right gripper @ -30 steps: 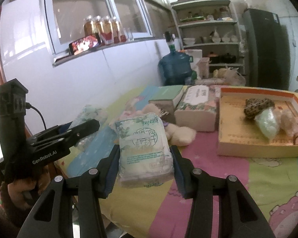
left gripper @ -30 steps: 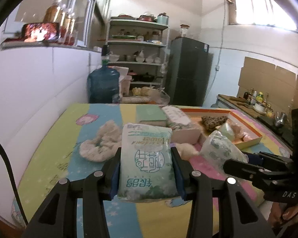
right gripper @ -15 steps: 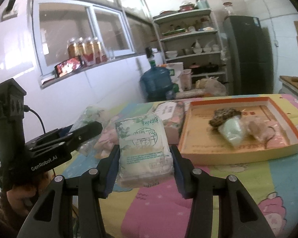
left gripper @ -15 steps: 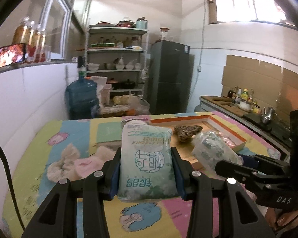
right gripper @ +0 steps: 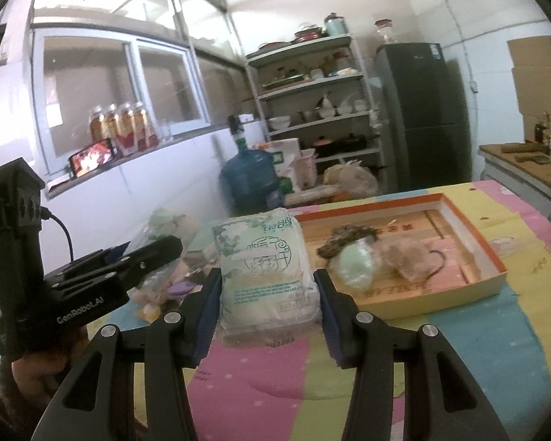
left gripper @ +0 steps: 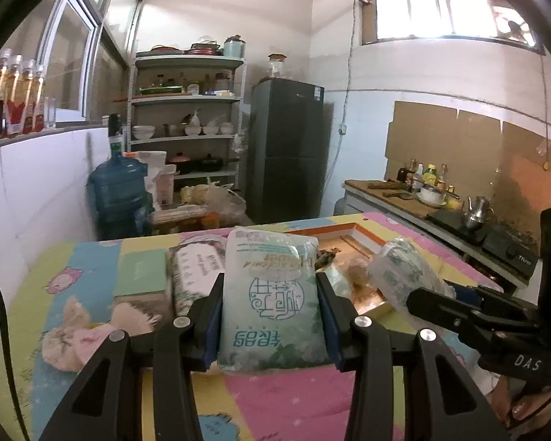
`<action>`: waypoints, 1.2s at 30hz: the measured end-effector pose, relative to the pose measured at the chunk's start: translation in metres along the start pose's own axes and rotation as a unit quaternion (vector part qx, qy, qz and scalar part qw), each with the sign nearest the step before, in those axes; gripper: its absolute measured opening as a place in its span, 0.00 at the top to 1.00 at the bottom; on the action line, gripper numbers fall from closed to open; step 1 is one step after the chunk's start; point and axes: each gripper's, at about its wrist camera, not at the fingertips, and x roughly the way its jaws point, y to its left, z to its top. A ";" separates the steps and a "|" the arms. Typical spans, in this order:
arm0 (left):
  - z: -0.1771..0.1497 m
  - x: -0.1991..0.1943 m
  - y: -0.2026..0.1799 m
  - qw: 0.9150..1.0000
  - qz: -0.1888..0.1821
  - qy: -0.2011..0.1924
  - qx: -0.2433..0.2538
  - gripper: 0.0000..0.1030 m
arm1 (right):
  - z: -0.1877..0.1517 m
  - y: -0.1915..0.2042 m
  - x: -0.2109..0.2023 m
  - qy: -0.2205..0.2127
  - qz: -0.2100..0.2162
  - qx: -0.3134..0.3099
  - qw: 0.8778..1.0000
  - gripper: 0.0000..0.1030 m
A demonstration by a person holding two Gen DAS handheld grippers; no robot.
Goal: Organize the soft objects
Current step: 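Lift both held packs and carry them over the orange-rimmed box, then lower both packs into the box and open both tools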
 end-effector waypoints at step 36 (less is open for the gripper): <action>-0.002 0.140 -0.021 0.994 -0.018 0.083 -0.076 0.56 | 0.026 -0.135 0.048 0.013 -0.094 0.072 0.993 0.51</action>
